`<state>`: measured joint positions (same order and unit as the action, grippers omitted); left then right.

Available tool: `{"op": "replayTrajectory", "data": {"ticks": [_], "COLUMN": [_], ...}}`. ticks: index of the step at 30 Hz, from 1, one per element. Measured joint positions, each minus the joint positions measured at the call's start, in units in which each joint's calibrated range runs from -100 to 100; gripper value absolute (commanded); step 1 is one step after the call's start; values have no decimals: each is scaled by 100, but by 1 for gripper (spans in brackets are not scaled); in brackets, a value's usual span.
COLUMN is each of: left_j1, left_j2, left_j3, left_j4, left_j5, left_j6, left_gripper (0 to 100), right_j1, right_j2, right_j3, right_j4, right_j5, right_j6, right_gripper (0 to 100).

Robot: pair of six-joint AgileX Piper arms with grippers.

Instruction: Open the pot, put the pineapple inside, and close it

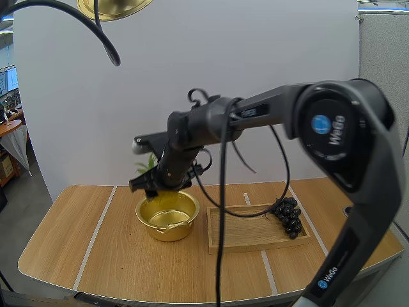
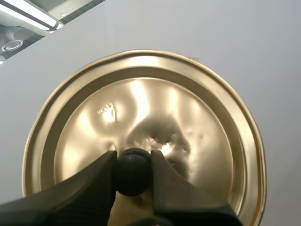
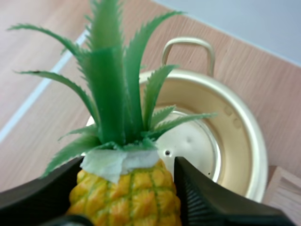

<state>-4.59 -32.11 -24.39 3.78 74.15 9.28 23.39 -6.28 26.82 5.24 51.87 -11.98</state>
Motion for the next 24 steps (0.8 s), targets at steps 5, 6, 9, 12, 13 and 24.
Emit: {"op": "replayTrajectory", "data": {"ticks": [5,6,9,12,13,24], "left_j1": [0,0,0,0,0,0], "left_j2": [0,0,0,0,0,0], "left_j3": [0,0,0,0,0,0], "left_j4": [0,0,0,0,0,0], "left_j5": [0,0,0,0,0,0], "left_j6": [0,0,0,0,0,0], "left_gripper": [0,0,0,0,0,0], "right_j1": [38,38,38,38,38,-135], "right_j2": [601,787,914,923,923,1198], "right_j3": [0,0,0,0,0,0], "right_j4": [-148,-327,-524,-579,-589,-524], "right_j5": [-143,-235,-382,-400,-400,-419], "right_j6": [0,0,0,0,0,0], "right_gripper": [0,0,0,0,0,0]}}
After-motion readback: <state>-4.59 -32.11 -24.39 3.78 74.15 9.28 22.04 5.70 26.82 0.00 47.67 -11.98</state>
